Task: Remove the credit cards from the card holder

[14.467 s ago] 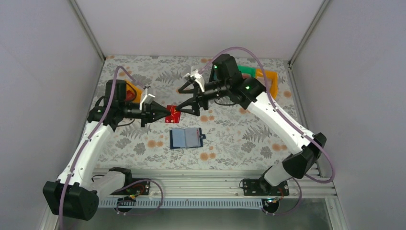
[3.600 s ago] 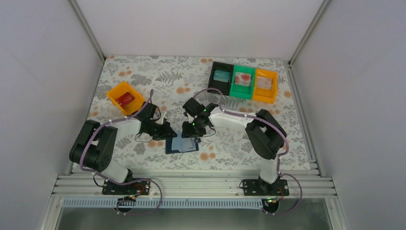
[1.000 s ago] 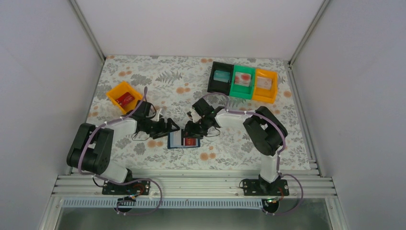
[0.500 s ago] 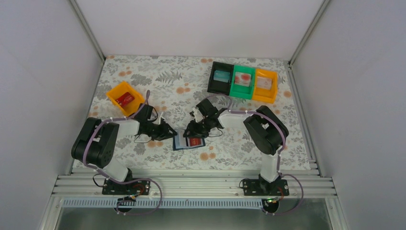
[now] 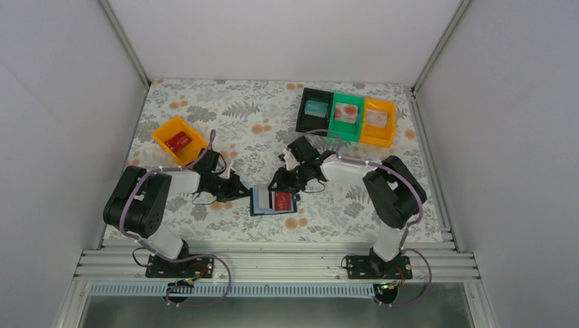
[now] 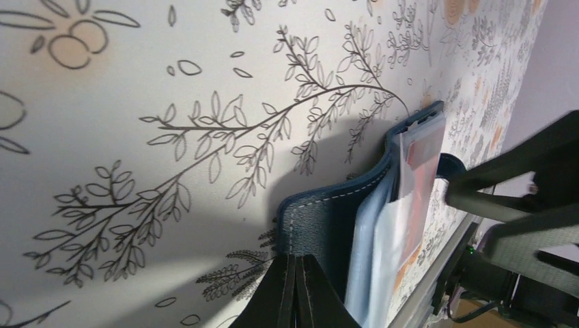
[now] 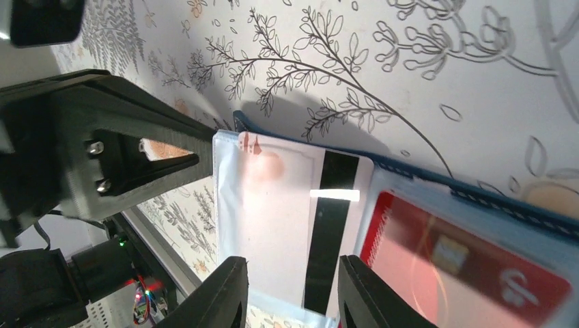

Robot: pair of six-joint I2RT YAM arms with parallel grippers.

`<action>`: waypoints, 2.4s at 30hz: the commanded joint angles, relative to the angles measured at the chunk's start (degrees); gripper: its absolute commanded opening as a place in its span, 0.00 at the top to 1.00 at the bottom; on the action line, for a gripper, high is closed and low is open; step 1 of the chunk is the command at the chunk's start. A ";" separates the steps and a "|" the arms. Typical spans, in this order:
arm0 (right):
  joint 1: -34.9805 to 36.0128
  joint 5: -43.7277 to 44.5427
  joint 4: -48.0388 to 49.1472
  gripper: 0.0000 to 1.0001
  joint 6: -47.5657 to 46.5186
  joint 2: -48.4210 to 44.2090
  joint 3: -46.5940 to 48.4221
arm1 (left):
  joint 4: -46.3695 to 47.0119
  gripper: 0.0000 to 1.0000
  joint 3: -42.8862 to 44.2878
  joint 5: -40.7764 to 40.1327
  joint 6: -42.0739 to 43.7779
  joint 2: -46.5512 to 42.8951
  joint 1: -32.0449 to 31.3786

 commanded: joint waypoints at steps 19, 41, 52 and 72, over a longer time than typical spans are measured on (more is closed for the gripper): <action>0.01 -1.31 2.06 0.55 2.42 2.55 -2.18 | 0.00 0.59 1.34 -1.03 2.06 0.73 -0.26; 0.11 -1.02 3.52 0.57 3.66 3.04 -1.81 | 9.90 0.12 -0.43 6.75 0.52 -2.41 -1.63; 0.11 -2.50 5.48 0.58 4.33 2.81 -1.52 | 9.61 0.41 3.57 8.16 1.28 6.68 -5.27; -5.12 -7.88 4.24 0.57 -4.50 -8.90 -9.06 | 9.99 0.98 3.89 5.31 10.21 2.21 -5.88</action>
